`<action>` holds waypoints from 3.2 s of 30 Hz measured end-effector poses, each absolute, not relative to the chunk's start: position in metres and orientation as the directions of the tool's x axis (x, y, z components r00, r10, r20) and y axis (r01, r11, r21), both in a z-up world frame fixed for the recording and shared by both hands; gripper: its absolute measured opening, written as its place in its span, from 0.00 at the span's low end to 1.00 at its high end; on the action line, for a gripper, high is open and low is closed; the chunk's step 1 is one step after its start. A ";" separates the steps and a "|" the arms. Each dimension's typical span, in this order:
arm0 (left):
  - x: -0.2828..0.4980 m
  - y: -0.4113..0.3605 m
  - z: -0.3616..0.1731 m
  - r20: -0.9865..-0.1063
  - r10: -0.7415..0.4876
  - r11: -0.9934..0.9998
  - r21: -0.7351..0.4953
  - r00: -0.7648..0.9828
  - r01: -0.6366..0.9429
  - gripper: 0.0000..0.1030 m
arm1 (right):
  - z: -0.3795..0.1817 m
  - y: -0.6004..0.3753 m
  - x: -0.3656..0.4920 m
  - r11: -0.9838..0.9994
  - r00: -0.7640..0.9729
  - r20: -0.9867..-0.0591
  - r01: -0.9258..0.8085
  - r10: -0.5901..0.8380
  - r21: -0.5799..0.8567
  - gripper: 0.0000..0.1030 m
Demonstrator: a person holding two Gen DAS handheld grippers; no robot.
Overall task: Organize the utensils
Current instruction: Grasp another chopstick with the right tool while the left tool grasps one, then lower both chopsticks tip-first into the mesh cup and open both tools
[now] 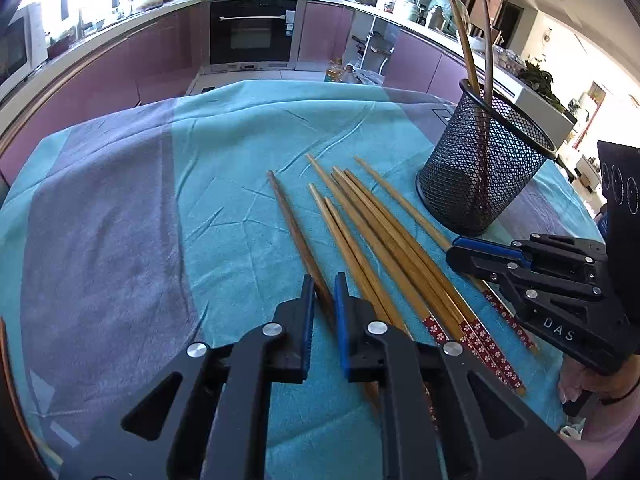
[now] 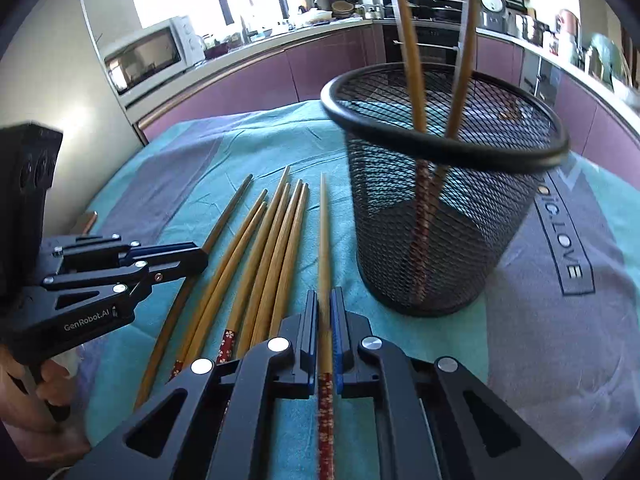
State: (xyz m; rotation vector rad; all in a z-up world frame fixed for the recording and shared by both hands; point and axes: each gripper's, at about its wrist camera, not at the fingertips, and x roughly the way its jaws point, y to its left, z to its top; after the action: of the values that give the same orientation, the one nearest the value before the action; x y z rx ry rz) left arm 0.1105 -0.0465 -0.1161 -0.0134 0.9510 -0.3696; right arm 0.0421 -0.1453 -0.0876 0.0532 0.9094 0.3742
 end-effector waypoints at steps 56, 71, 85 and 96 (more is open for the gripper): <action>0.073 -0.031 -0.014 -0.588 -0.560 0.818 -0.281 0.583 0.502 0.07 | 0.000 -0.191 -0.007 0.883 0.691 -0.553 -0.409 0.466 0.232 0.06; 0.090 -0.041 0.070 -0.388 -0.647 0.762 -0.313 0.656 0.566 0.07 | 0.065 -0.217 -0.002 0.882 0.778 -0.417 -0.424 0.470 0.205 0.06; 0.118 -0.100 0.090 -0.405 -0.646 0.759 -0.249 0.648 0.601 0.07 | 0.072 -0.230 0.028 0.917 0.812 -0.426 -0.365 0.399 0.163 0.06; 0.126 -0.134 0.040 -0.572 -0.581 0.767 -0.147 0.579 0.624 0.07 | 0.025 -0.217 0.055 0.918 0.704 -0.596 -0.355 0.386 0.175 0.06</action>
State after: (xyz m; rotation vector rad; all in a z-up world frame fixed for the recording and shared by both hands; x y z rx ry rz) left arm 0.1256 -0.1344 0.0398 0.0736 0.6412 -0.7052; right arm 0.0553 -0.2174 0.0254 0.0483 0.6738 0.4119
